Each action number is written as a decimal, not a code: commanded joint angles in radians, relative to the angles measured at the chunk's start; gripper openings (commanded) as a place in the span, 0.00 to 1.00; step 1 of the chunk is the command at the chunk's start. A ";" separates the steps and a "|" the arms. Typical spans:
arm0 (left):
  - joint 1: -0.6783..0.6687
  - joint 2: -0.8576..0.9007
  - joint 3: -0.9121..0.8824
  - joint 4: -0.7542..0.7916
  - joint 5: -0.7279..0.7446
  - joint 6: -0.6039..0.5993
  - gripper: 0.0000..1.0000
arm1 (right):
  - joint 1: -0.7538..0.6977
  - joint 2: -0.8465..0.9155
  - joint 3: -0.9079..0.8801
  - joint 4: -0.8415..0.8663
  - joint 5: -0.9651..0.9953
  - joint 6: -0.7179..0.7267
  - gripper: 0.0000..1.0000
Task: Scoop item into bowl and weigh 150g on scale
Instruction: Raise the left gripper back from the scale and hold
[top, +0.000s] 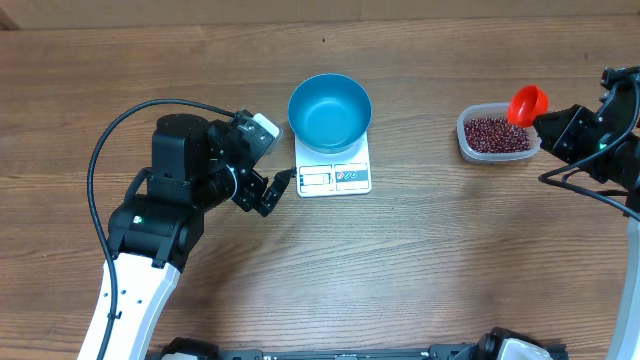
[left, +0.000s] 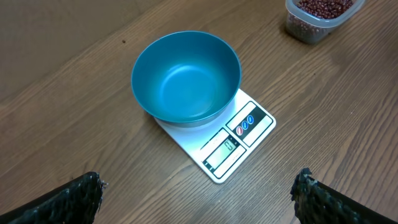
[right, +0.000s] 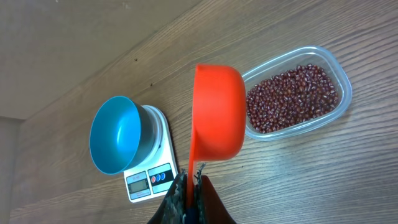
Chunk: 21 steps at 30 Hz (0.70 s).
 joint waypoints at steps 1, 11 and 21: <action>0.005 0.007 -0.002 0.003 0.014 -0.022 1.00 | -0.002 -0.008 0.025 -0.005 0.003 -0.006 0.04; 0.005 0.007 -0.002 0.003 0.014 -0.022 0.99 | -0.002 -0.008 0.025 -0.037 -0.001 -0.008 0.04; 0.005 0.007 -0.002 0.003 0.014 -0.022 1.00 | -0.002 -0.008 0.025 -0.047 0.070 -0.004 0.04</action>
